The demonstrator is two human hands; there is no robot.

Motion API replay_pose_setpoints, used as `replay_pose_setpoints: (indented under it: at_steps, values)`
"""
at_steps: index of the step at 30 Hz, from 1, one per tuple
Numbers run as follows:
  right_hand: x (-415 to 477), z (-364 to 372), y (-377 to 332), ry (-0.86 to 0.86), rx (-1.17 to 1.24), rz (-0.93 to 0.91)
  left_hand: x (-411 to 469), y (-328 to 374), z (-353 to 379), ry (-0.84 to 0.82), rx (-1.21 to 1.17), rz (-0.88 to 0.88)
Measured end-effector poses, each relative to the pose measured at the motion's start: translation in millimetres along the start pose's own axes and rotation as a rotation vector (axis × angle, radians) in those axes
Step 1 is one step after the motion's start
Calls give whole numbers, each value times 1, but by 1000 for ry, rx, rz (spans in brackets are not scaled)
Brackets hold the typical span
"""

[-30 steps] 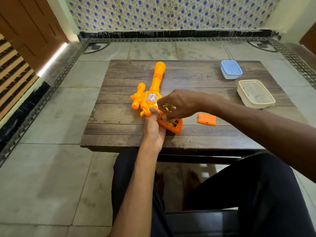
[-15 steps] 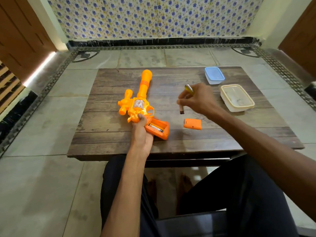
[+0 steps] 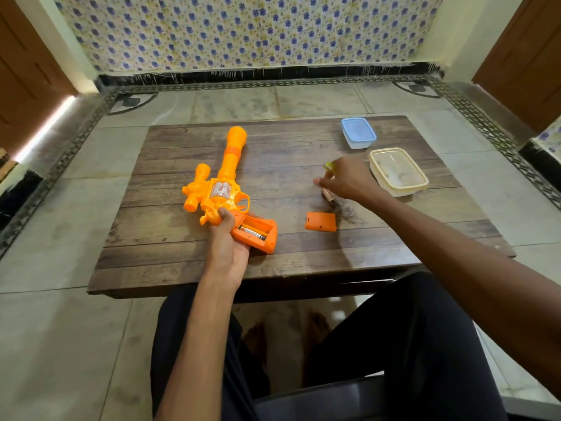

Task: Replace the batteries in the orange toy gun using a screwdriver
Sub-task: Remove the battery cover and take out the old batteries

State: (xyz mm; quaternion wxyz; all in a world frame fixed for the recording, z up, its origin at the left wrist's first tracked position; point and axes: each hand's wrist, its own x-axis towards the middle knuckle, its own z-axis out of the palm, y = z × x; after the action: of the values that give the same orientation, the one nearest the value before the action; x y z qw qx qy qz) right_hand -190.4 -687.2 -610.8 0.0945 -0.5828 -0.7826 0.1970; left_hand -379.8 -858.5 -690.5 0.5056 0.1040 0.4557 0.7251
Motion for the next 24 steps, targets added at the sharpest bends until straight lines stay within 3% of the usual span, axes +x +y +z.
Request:
replay_pose_setpoints:
  at_steps: [5,14,24]
  values:
    - [-34,-38,-40,-77,624,1,-2,0,3,-7,-2,8]
    - [-85,-10,-107,-71,643,-334,-9,5,9,56,-51,-2]
    - [-88,14,-116,12,638,-398,-7,3,3,4,16,-25]
